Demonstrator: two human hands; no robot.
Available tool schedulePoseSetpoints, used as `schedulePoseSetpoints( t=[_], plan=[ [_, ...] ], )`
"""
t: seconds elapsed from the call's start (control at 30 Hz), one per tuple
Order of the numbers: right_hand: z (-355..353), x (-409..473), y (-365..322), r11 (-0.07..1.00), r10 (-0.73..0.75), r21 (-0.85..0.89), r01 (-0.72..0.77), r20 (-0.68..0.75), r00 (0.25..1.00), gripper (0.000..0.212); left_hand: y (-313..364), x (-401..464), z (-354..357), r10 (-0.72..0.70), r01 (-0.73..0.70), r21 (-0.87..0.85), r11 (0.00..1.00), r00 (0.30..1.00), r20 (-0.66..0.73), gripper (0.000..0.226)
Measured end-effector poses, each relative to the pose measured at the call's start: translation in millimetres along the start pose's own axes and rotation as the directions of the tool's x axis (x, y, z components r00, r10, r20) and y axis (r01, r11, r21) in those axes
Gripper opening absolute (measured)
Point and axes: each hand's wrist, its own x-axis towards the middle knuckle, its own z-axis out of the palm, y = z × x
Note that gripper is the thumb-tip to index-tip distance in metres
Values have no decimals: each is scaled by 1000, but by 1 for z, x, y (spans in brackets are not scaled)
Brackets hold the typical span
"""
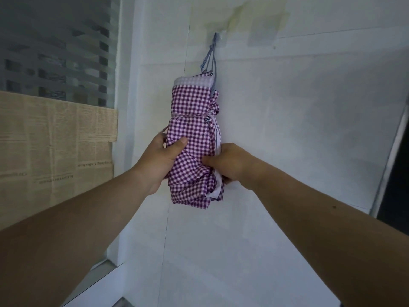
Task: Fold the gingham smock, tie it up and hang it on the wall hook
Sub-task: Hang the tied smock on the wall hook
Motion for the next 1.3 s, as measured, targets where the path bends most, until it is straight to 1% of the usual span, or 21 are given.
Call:
schedulePoseSetpoints(
  t=[0.03, 0.07, 0.1, 0.17, 0.23, 0.33, 0.4, 0.47, 0.57, 0.63, 0.7, 0.83, 0.87, 0.9, 0.97, 1.0, 1.03, 1.07, 1.1, 1.2, 1.3],
  plan=[
    [2, -1, 1, 1000, 0, -6, 0, -26, 1000, 8, -2, -2, 0, -60, 58, 25, 998, 996, 68, 65],
    [4, -1, 2, 1000, 1, -1, -1, -49, 999, 11, -3, -5, 0, -115, 108, 60, 992, 983, 142, 61],
    [8, -3, 3, 1000, 10, 22, -9, -55, 998, 18, -6, -7, 0, -153, 139, 83, 987, 968, 198, 57],
    [14, -5, 7, 999, 25, 27, -24, -35, 999, 35, -11, -9, 0, -183, 170, 76, 983, 954, 235, 57],
    [17, -5, 13, 997, 54, -60, -54, -5, 999, 33, -15, -12, -2, -221, 203, 99, 974, 946, 237, 64],
    [13, -6, 16, 995, 98, -24, -99, -17, 995, 26, -20, -16, -4, -297, 256, 184, 949, 921, 250, 62],
    [17, -6, 19, 999, 41, 20, -39, -80, 996, 21, -23, -18, -4, -290, 261, 160, 952, 935, 203, 58],
    [25, -7, 23, 1000, 18, 10, -17, -130, 991, 18, -30, -18, -3, -273, 257, 104, 961, 945, 182, 54],
    [33, -6, 28, 995, 76, -52, -81, -93, 993, 23, -38, -19, -4, -267, 265, 32, 964, 948, 174, 46],
    [33, -4, 26, 998, 59, -13, -60, -105, 993, 27, -37, -18, -7, -248, 253, -9, 967, 954, 170, 38],
    [36, -3, 24, 999, 43, -14, -45, -127, 991, 28, -37, -18, -9, -258, 262, 1, 965, 949, 178, 33],
    [38, -5, 20, 983, 152, -106, -152, -9, 988, 33, -41, -23, -12, -289, 289, 19, 957, 944, 158, 38],
    [33, -5, 13, 977, 151, -151, -148, 12, 988, 35, -38, -22, -15, -297, 299, 10, 954, 941, 159, 39],
    [24, -4, 5, 973, 125, -197, -124, -4, 992, 36, -37, -23, -16, -312, 315, 5, 949, 936, 164, 38],
    [4, 2, -18, 950, -44, -311, -12, -171, 984, 41, -32, -23, -23, -339, 345, 0, 939, 923, 183, 34],
    [-6, 9, -32, 920, -166, -389, 45, -283, 945, 44, -31, -24, -27, -346, 354, -7, 935, 917, 197, 34],
    [-15, 17, -45, 894, -276, -439, 93, -374, 885, 44, -32, -24, -31, -350, 360, -13, 933, 913, 212, 34],
    [-23, 26, -60, 889, -338, -438, 135, -427, 838, 44, -30, -24, -34, -354, 367, -16, 930, 907, 227, 35],
    [-29, 34, -72, 906, -343, -389, 165, -449, 825, 43, -30, -25, -35, -365, 380, -19, 925, 899, 240, 36],
    [-36, 57, -110, 951, -279, -252, 178, -456, 845, 42, -25, -24, -37, -368, 392, -37, 919, 889, 273, 34],
    [-37, 72, -125, 942, -298, -282, 180, -465, 834, 37, -25, -24, -40, -352, 386, -69, 920, 890, 289, 37]
  ],
)
